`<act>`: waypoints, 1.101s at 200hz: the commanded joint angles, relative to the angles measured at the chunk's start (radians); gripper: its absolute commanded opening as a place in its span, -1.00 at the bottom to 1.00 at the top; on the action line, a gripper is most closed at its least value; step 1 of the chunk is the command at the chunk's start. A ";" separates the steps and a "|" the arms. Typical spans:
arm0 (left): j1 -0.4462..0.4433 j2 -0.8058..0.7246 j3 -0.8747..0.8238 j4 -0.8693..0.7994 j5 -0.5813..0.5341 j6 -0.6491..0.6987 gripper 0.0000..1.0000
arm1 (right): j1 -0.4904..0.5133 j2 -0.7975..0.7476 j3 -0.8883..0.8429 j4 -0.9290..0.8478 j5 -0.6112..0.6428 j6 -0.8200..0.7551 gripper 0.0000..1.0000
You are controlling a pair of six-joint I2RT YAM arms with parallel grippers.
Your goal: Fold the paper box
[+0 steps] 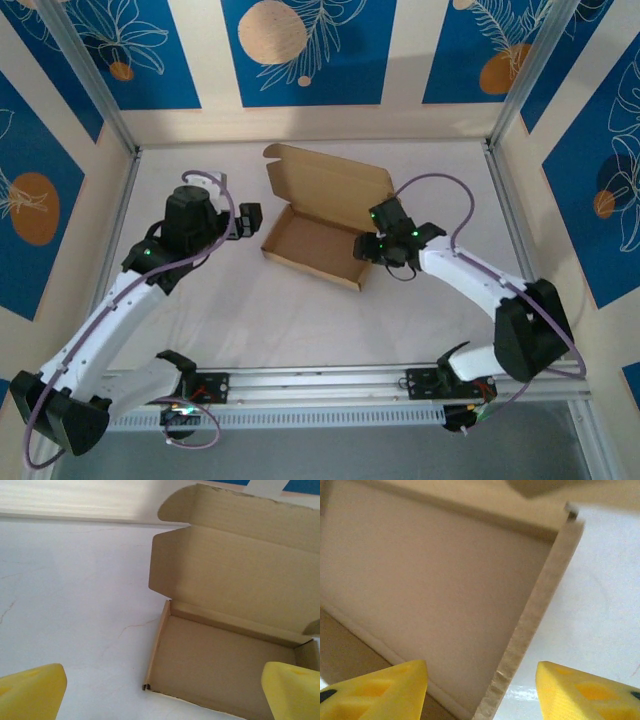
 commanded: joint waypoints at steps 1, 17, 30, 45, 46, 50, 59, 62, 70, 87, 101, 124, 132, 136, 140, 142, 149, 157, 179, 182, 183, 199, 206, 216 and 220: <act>-0.009 0.034 -0.009 0.019 -0.053 0.036 1.00 | -0.071 -0.087 0.058 -0.078 -0.035 -0.047 0.22; -0.006 0.069 -0.017 0.065 -0.103 0.050 0.99 | -0.155 -0.144 0.065 -0.075 -0.124 -0.074 0.23; -0.003 0.096 -0.028 0.132 -0.108 0.093 0.96 | -0.202 -0.165 0.084 -0.085 -0.169 -0.111 0.27; 0.009 0.136 -0.026 0.213 -0.104 0.129 0.96 | -0.243 -0.169 0.118 -0.108 -0.179 -0.169 0.33; 0.010 0.140 -0.025 0.218 -0.103 0.133 0.97 | -0.245 -0.169 0.118 -0.108 -0.178 -0.173 0.34; 0.015 0.152 -0.023 0.248 -0.099 0.147 0.99 | -0.255 -0.169 0.122 -0.104 -0.170 -0.192 0.35; 0.034 0.192 -0.006 0.293 -0.099 0.167 1.00 | -0.274 -0.167 0.120 -0.077 -0.154 -0.250 0.41; 0.042 0.207 0.000 0.308 -0.090 0.177 1.00 | -0.281 -0.165 0.118 -0.065 -0.158 -0.274 0.41; 0.070 0.244 0.012 0.353 -0.032 0.215 1.00 | -0.299 -0.155 0.117 -0.036 -0.181 -0.337 0.40; 0.144 0.328 0.018 0.476 0.184 0.290 0.84 | -0.318 -0.153 0.078 0.082 -0.250 -0.477 0.35; 0.197 0.400 0.031 0.568 0.304 0.294 0.74 | -0.320 -0.160 0.035 0.173 -0.275 -0.565 0.35; 0.238 0.495 0.048 0.687 0.378 0.330 0.74 | -0.320 -0.146 -0.006 0.270 -0.325 -0.669 0.35; 0.247 0.518 0.041 0.741 0.407 0.346 0.75 | -0.320 -0.127 0.003 0.270 -0.349 -0.685 0.34; 0.251 0.529 0.036 0.770 0.419 0.350 0.76 | -0.319 -0.116 0.010 0.265 -0.357 -0.693 0.33; 0.254 0.541 0.032 0.801 0.434 0.353 0.77 | -0.317 -0.104 0.019 0.258 -0.363 -0.701 0.32; 0.256 0.547 0.029 0.817 0.444 0.354 0.77 | -0.317 -0.098 0.023 0.256 -0.365 -0.705 0.31; 0.261 0.572 0.024 0.875 0.479 0.355 0.78 | -0.315 -0.079 0.036 0.251 -0.356 -0.715 0.28; 0.264 0.606 0.018 0.952 0.498 0.346 0.78 | -0.317 -0.062 0.049 0.250 -0.329 -0.718 0.24; 0.264 0.690 0.031 1.089 0.581 0.350 0.78 | -0.328 -0.031 0.075 0.254 -0.315 -0.745 0.09; 0.265 0.698 0.033 1.094 0.585 0.354 0.78 | -0.331 -0.027 0.078 0.250 -0.319 -0.756 0.05; 0.265 0.700 0.034 1.097 0.586 0.355 0.78 | -0.332 -0.025 0.080 0.248 -0.320 -0.759 0.04; 0.274 0.729 0.046 1.119 0.609 0.362 0.77 | -0.343 0.008 0.111 0.224 -0.326 -0.822 -0.24; 0.283 0.741 0.047 1.130 0.627 0.370 0.77 | -0.352 0.025 0.127 0.217 -0.330 -0.825 -0.29; 0.290 0.754 0.049 1.150 0.644 0.385 0.78 | -0.377 0.042 0.145 0.219 -0.372 -0.808 -0.30; 0.294 0.759 0.049 1.158 0.649 0.396 0.78 | -0.387 0.047 0.149 0.226 -0.391 -0.801 -0.31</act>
